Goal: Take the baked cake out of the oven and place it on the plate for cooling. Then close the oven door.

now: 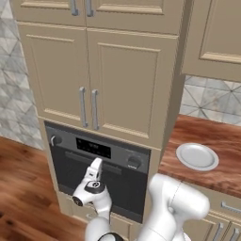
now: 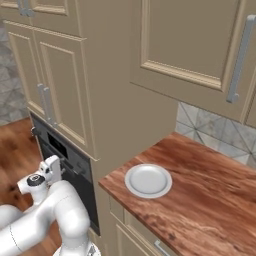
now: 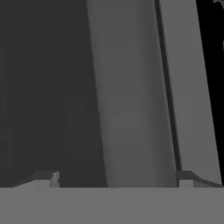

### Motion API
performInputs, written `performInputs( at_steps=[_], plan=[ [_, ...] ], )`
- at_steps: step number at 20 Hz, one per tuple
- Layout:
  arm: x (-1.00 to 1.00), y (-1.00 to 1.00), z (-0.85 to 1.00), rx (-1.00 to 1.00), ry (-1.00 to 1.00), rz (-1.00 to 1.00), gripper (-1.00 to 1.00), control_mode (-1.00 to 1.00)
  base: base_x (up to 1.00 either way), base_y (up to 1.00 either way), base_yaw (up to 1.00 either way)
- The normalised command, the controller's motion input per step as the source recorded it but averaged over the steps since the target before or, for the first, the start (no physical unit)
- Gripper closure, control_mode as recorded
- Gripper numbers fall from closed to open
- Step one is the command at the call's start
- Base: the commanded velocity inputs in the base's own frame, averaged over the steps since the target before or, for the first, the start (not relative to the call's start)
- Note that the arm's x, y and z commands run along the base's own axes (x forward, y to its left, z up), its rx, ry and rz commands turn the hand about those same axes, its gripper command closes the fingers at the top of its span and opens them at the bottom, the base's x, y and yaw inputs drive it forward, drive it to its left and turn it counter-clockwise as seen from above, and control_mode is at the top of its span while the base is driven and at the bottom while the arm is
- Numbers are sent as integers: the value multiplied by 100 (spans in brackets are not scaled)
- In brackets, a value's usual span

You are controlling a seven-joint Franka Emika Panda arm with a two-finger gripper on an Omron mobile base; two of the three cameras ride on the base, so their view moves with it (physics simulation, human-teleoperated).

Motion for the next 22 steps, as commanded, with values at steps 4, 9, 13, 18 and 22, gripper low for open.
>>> performInputs(
  at_steps=[4,9,13,18,22],
  plan=[
    [99,-36,6,5,23,5,100,-100,0,0,0],
    [92,-2,0,0,30,1,100,-100,0,0,0],
    [81,0,0,0,31,0,100,-100,0,0,0],
    [58,17,-17,-1,34,0,100,-100,0,0,0],
    [17,75,-53,-8,34,0,100,-100,0,0,0]
  ],
)
